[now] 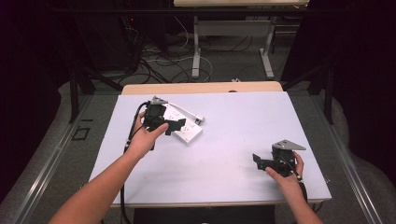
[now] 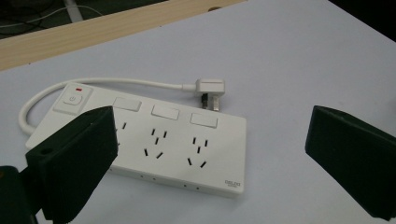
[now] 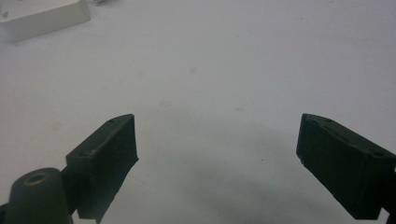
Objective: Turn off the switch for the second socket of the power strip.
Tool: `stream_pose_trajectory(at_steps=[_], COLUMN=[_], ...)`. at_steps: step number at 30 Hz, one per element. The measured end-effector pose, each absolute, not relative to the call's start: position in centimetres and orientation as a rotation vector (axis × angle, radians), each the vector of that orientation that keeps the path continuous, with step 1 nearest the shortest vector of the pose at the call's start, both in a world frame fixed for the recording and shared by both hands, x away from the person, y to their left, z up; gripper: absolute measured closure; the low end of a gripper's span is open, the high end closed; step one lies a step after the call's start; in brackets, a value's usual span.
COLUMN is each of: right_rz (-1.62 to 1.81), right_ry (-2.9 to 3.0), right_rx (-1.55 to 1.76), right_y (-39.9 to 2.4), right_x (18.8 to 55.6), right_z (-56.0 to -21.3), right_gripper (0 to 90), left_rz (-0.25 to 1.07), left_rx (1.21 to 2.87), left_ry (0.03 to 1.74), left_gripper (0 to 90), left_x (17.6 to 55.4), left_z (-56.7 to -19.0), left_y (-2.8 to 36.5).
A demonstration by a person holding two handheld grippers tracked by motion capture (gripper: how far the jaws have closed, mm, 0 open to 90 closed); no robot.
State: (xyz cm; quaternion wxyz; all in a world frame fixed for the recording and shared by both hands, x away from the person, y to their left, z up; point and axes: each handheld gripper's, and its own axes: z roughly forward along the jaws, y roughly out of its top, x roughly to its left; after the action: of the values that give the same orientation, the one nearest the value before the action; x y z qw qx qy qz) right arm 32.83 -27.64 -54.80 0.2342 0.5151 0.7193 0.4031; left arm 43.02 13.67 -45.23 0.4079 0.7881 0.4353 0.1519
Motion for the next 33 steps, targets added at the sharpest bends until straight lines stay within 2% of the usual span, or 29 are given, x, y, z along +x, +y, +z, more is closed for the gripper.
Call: stream_pose_trajectory(at_steps=[19,33], right_rz=[1.113,1.111], right_ry=[1.957,1.972], right_rx=[1.422,1.414], right_y=[-27.5,-27.6], right_x=[32.7,32.7], right_z=[-54.8,-54.7], right_gripper=[11.8,11.8], left_rz=[0.399,0.386], left_rx=[1.968,1.904], left_ry=[1.07,1.155], left_gripper=[2.7,3.4], left_x=[38.7,36.5], left_z=[-46.3,-48.8], left_y=[15.8,19.1])
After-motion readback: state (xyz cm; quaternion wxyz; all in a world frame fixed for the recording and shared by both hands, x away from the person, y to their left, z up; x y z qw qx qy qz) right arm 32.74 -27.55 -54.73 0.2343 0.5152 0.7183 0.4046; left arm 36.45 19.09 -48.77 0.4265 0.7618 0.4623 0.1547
